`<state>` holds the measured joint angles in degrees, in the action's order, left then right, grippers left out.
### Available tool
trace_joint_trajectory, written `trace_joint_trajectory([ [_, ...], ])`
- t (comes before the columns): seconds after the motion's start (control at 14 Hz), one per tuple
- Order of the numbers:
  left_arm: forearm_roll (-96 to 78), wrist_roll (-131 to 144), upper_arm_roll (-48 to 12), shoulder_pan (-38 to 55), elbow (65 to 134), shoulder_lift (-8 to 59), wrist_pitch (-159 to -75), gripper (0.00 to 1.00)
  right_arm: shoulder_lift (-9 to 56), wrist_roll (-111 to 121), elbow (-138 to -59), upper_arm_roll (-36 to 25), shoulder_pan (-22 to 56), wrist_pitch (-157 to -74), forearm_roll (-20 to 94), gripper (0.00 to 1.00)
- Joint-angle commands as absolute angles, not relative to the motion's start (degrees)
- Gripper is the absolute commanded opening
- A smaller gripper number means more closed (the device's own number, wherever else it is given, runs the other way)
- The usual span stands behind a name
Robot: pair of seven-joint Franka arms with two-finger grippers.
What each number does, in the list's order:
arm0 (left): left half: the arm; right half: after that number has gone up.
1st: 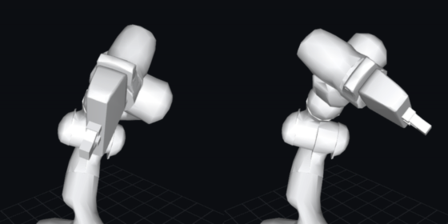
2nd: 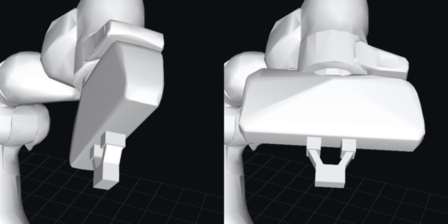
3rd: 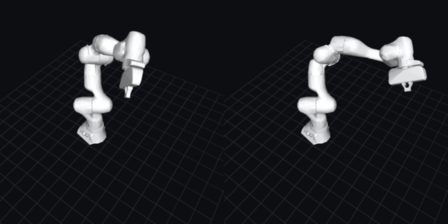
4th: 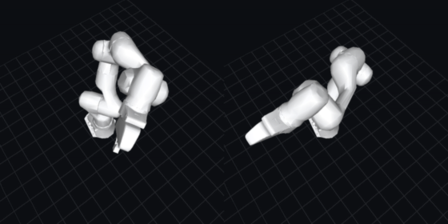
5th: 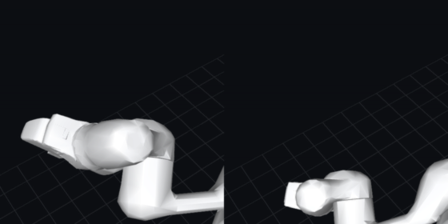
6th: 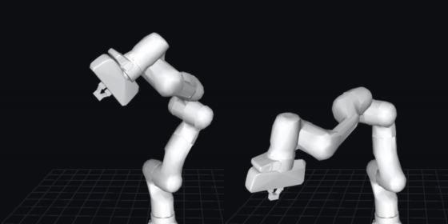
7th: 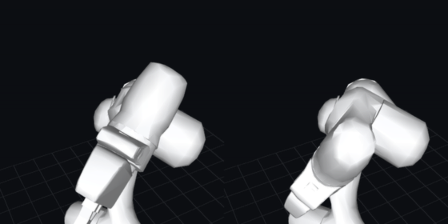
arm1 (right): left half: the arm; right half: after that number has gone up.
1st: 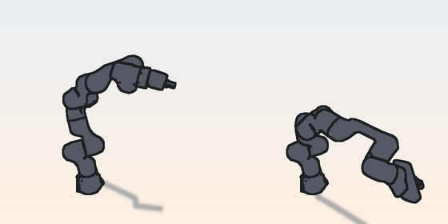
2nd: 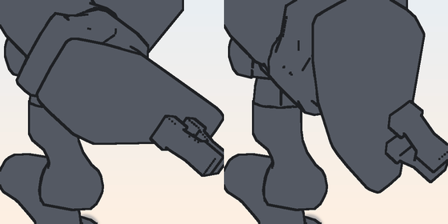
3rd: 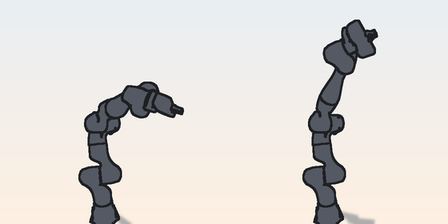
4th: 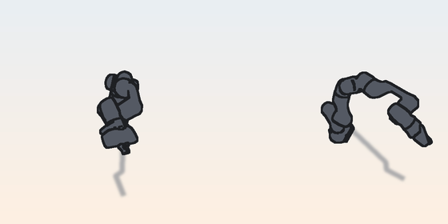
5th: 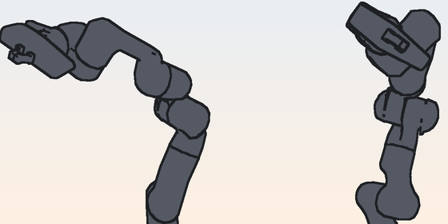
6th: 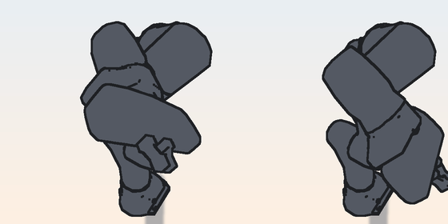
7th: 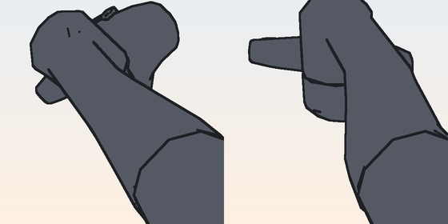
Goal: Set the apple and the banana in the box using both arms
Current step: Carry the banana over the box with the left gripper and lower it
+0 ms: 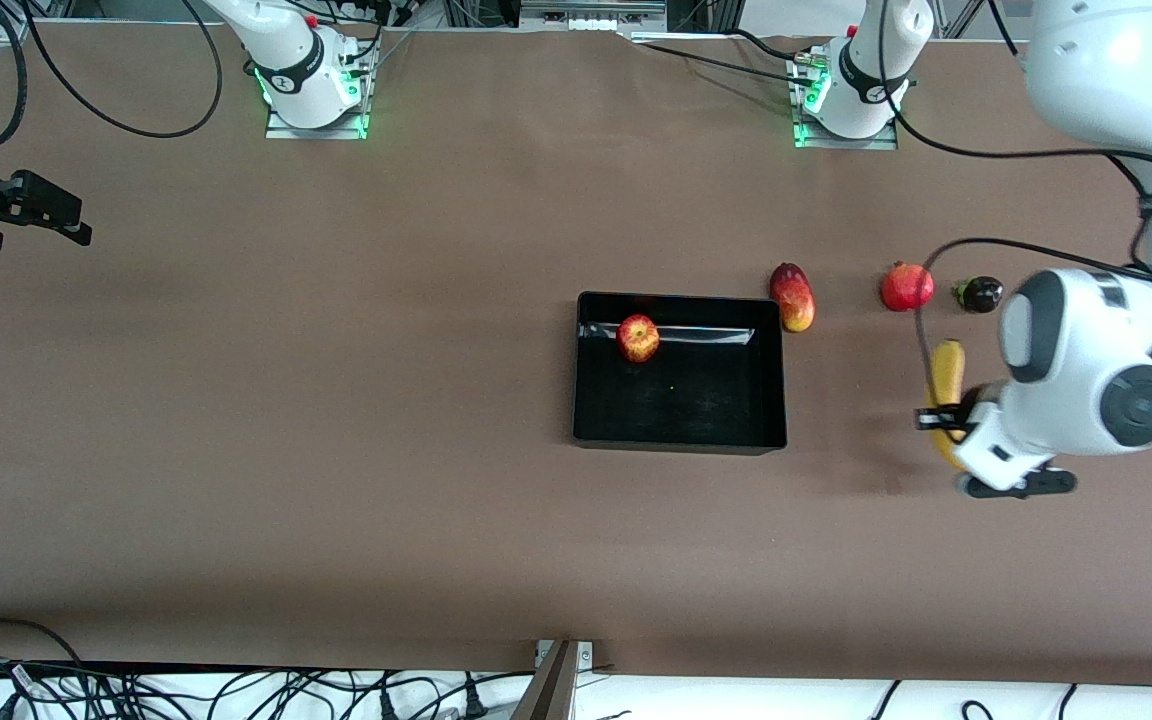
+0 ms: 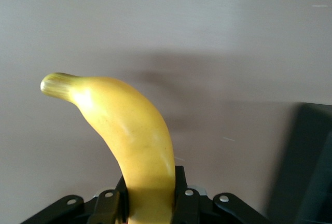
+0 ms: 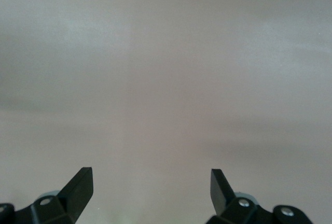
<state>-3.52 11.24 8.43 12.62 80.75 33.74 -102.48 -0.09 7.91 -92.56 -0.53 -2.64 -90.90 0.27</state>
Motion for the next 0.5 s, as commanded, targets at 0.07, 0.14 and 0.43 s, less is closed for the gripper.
trace_joint_trajectory([
  [0.07,-7.11,25.71,9.23,22.74,81.92,34.36,-103.35,0.0,0.35,8.53,-91.23,-0.7,-2.46,-89.74,0.62,1.0],
  [0.14,-7.9,29.49,8.97,24.68,81.91,34.8,-105.01,0.0,0.35,8.53,-91.23,-0.7,-2.37,-89.74,0.62,1.0],
  [0.43,-8.0,37.17,5.99,27.95,82.18,36.12,-107.22,0.0,0.35,8.53,-91.23,-0.7,-2.46,-89.74,0.62,1.0],
])
